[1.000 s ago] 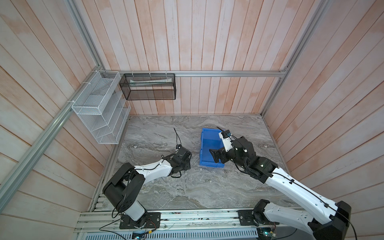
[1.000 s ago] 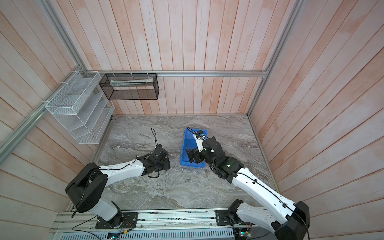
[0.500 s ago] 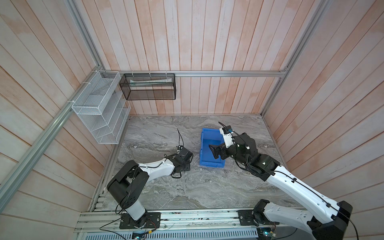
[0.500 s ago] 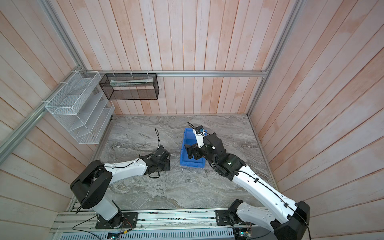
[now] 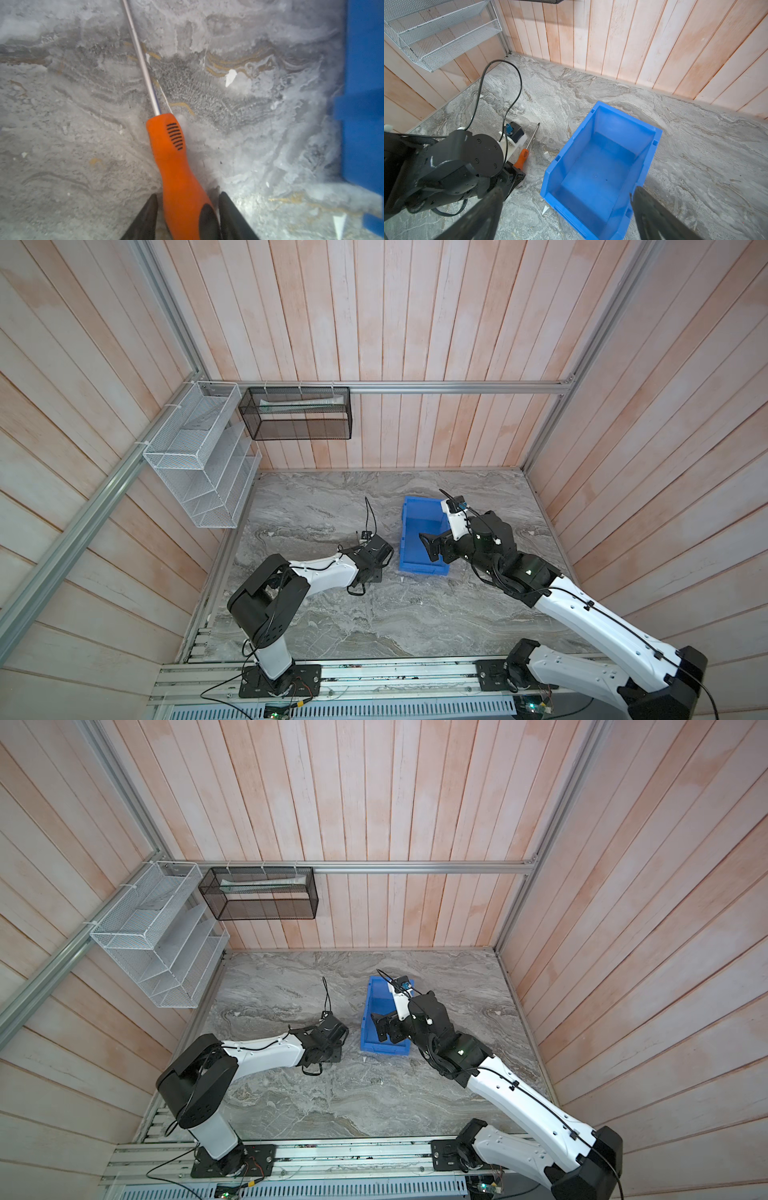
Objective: Put the screwdriver in the bin
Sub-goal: 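Lower the left gripper and close it on the orange screwdriver handle, then lift the screwdriver with the left gripper and carry it over the blue bin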
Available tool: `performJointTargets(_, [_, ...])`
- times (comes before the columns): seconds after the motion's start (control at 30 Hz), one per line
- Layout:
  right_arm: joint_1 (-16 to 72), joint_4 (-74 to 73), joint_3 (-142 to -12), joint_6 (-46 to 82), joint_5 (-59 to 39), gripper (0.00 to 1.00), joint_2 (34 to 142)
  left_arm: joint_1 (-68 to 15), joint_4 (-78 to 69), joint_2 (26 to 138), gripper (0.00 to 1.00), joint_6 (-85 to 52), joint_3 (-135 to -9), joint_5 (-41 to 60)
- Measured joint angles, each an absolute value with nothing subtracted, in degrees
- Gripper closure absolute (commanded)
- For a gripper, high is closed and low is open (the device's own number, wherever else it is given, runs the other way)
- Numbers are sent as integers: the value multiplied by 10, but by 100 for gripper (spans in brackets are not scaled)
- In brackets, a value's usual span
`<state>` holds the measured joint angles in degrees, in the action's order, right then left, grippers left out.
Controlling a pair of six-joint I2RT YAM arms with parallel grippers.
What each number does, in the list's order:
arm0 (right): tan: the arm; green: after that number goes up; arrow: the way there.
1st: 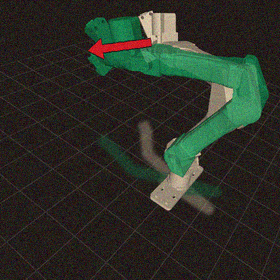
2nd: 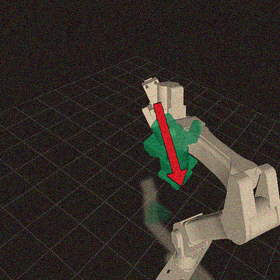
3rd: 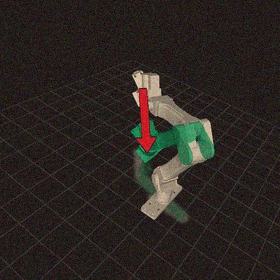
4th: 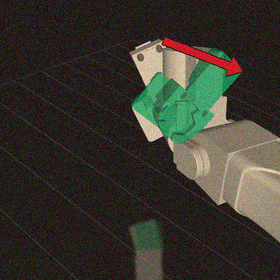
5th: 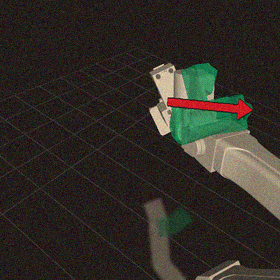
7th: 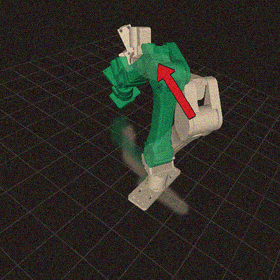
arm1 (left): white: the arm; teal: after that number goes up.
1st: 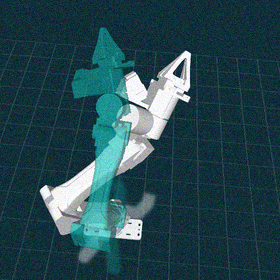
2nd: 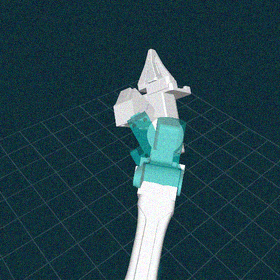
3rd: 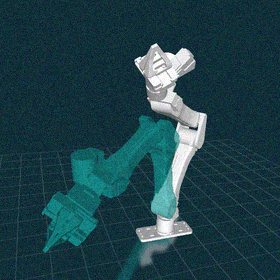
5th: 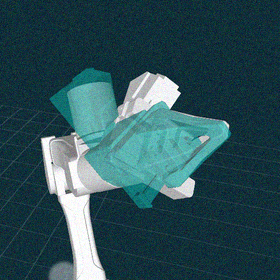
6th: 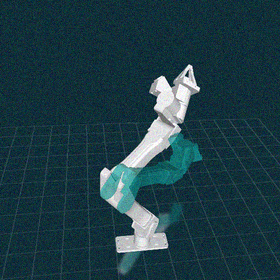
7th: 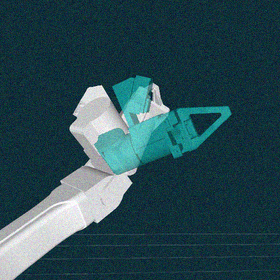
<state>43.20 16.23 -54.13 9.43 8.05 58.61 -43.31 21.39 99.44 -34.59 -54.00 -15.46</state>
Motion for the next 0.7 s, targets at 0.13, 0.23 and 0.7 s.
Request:
performJointTargets(0.13, [432, 155, -540, 94, 80, 2, 586, -433, 220, 994, 56, -339, -540, -166])
performJointTargets(0.23, [432, 150, -539, 94, 80, 2, 588, -433, 214, 990, 59, -332, -534, -165])
performJointTargets(0.7, [432, 131, -540, 96, 73, 2, 598, -433, 197, 971, 66, -307, -512, -163])
